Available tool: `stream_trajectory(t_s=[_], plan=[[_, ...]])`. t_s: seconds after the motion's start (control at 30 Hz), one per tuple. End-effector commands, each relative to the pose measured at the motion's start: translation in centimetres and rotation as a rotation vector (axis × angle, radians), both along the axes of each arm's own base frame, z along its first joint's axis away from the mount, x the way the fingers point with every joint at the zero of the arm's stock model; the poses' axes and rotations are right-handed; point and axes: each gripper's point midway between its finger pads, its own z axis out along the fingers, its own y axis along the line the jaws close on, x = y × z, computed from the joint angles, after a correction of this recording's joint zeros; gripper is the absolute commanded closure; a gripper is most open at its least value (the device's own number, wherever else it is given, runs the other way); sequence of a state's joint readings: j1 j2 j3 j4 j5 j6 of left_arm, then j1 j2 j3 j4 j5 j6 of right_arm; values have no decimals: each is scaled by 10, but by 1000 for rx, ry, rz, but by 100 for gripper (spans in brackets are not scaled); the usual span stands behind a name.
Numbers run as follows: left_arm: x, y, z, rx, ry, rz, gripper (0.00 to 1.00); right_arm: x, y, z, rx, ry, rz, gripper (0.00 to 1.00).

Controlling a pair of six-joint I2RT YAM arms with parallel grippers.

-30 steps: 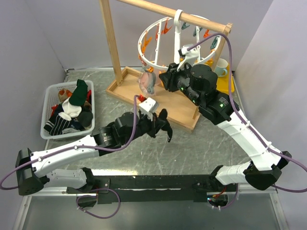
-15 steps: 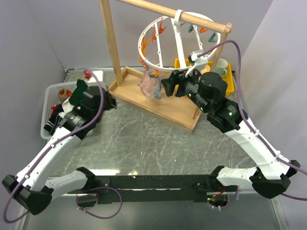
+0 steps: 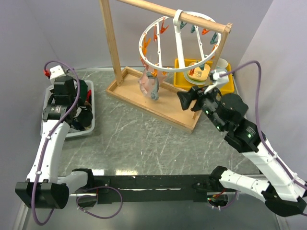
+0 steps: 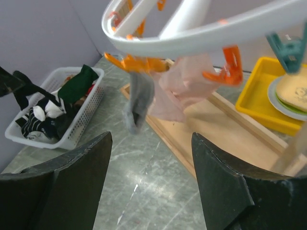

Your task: Remove the socks clipped to the hanger

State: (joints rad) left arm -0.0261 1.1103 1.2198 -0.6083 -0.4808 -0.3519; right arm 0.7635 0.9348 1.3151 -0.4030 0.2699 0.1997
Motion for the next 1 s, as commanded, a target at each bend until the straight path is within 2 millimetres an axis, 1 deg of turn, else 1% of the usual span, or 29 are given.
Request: stream_trajectory(t_s=[0.0,0.07,0.13,0.17,0.2,0.23,0.27,0.33,0.37,0.4,0.43,0.47,0.5,0.57,0.6,0.63,0.7,0.73,0.77,0.8,0.83,0.87,0.9,0.93,0.97], plan=[[-20,30,47,88,-123,158,99,-9,-22,-1,51,-31,-66,25],[-23,36,46,111,-121,196,99,-12,-29,-1,60,-43,-81,25],[-22,43,40,133,-100,230,99,-13,-31,-6,46,-34,-86,25],[-20,43,37,135,-93,231,99,-13,-32,-7,41,-33,-89,25],[-15,42,30,133,-65,218,99,-13,-32,-9,33,-30,-89,25],[-9,34,29,112,-60,170,85,-14,-34,-10,28,-29,-92,25],[-7,30,27,102,-49,146,66,-13,-35,-13,21,-25,-98,25],[-2,24,26,82,-53,104,23,-13,-37,-17,19,-21,-107,25],[1,15,27,63,-63,54,20,-14,-36,-18,20,-22,-104,25],[3,7,35,42,-102,6,17,-13,-35,-22,15,-15,-98,25],[6,-3,35,21,-119,-51,16,-12,-33,-23,17,-11,-95,25],[11,-30,37,-41,-145,-196,16,-12,-31,-24,14,-6,-91,25],[8,-43,45,-72,-184,-267,16,-12,-28,-24,15,-2,-77,25],[8,-74,52,-161,-256,-397,16,-10,-22,-26,11,7,-60,25],[2,-93,61,-209,-299,-480,15,-10,-20,-25,12,8,-54,25],[1,-118,62,-260,-324,-554,14,-9,-16,-25,12,12,-38,25],[-5,-144,67,-289,-351,-625,12,-9,-14,-26,11,15,-30,25],[-12,-172,64,-309,-343,-701,9,-9,-12,-25,16,14,-24,25],[-14,-185,71,-316,-369,-737,7,-10,-11,-25,18,17,-16,25],[-16,-198,70,-322,-370,-771,1,-9,-10,-26,20,20,-15,25],[-24,-221,69,-339,-368,-837,1,-10,-10,-25,24,20,-12,25],[-25,-231,72,-351,-383,-866,1,-11,-9,-25,24,20,-7,25],[-24,-242,68,-364,-370,-886,1,-11,-8,-25,24,22,-3,25],[-29,-258,68,-388,-366,-932,1,-11,-9,-26,27,25,-5,25],[-29,-266,67,-397,-363,-955,1,-11,-9,-27,27,30,-6,25]])
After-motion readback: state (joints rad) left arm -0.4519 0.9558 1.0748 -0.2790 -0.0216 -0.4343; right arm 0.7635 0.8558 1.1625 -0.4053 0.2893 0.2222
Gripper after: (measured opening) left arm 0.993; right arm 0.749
